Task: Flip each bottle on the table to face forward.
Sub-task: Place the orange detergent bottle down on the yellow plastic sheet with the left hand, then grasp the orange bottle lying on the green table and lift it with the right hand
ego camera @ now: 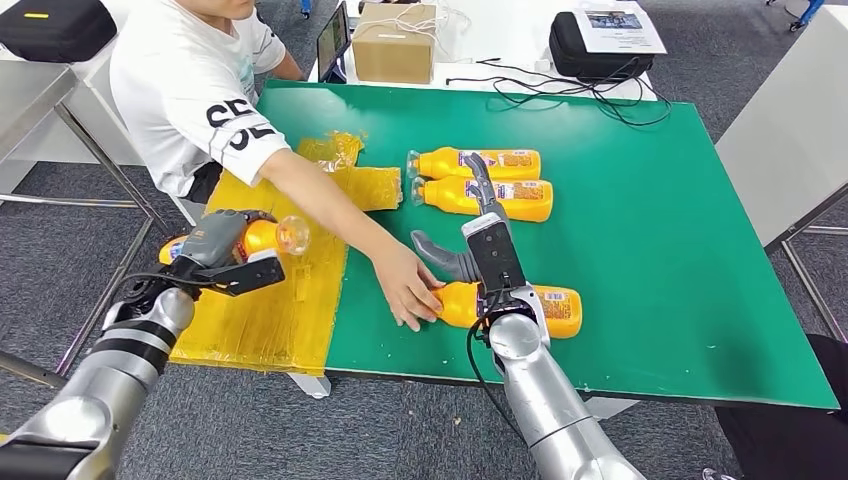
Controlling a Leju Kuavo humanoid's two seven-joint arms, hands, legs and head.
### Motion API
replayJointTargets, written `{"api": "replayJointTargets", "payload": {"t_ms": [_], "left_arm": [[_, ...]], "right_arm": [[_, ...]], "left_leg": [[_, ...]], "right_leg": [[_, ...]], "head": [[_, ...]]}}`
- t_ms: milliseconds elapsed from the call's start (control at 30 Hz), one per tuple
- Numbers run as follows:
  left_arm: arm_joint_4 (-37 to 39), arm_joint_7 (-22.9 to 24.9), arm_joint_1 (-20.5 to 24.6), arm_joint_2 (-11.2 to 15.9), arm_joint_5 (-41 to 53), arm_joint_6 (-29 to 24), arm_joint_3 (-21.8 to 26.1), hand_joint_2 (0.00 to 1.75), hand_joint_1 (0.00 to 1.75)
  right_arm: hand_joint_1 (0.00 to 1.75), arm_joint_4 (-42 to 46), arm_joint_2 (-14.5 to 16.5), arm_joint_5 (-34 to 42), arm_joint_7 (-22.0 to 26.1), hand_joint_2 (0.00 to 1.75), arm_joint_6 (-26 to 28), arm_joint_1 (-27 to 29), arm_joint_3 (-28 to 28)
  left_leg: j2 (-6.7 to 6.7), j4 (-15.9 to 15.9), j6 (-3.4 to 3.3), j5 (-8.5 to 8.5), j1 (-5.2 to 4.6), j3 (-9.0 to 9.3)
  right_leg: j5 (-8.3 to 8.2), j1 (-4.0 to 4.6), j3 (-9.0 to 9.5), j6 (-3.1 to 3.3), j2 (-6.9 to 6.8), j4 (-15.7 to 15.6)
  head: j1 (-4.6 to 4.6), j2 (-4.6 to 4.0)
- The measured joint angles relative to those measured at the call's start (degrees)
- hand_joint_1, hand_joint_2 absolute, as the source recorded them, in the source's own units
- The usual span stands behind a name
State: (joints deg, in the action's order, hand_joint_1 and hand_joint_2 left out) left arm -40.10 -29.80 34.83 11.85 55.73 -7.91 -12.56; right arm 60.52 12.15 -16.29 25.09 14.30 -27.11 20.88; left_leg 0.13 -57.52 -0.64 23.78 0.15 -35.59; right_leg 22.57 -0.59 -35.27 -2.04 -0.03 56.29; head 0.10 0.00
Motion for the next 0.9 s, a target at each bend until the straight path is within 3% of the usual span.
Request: {"api": "replayJointTargets", "payload": {"t_ms": [333, 900], "left_arm": [[8.49, 0.47, 4.47, 5.04, 6.38, 3.0, -7.6, 1.75, 1.75], [12.58, -0.11, 5.37, 5.08, 7.94, 3.6, -13.42, 1.75, 1.75]], "right_arm": [[0.0, -1.51, 0.01, 0.25, 0.5, 1.75, -1.33, -1.49, 0.01], [0.0, -5.42, 1.0, 0.34, 0.54, 1.75, -2.43, -3.49, 0.43]], "left_leg": [[-0.03, 0.0, 0.0, 0.0, -0.02, -0.02], [-0.03, 0.0, 0.0, 0.0, -0.02, -0.02]], "right_leg": [[0.0, -0.02, 0.01, 0.0, -0.02, -0.01], [0.0, -0.02, 0.01, 0.0, -0.02, -0.01]], "head": [[0.01, 0.0], [0.0, 0.0]]}}
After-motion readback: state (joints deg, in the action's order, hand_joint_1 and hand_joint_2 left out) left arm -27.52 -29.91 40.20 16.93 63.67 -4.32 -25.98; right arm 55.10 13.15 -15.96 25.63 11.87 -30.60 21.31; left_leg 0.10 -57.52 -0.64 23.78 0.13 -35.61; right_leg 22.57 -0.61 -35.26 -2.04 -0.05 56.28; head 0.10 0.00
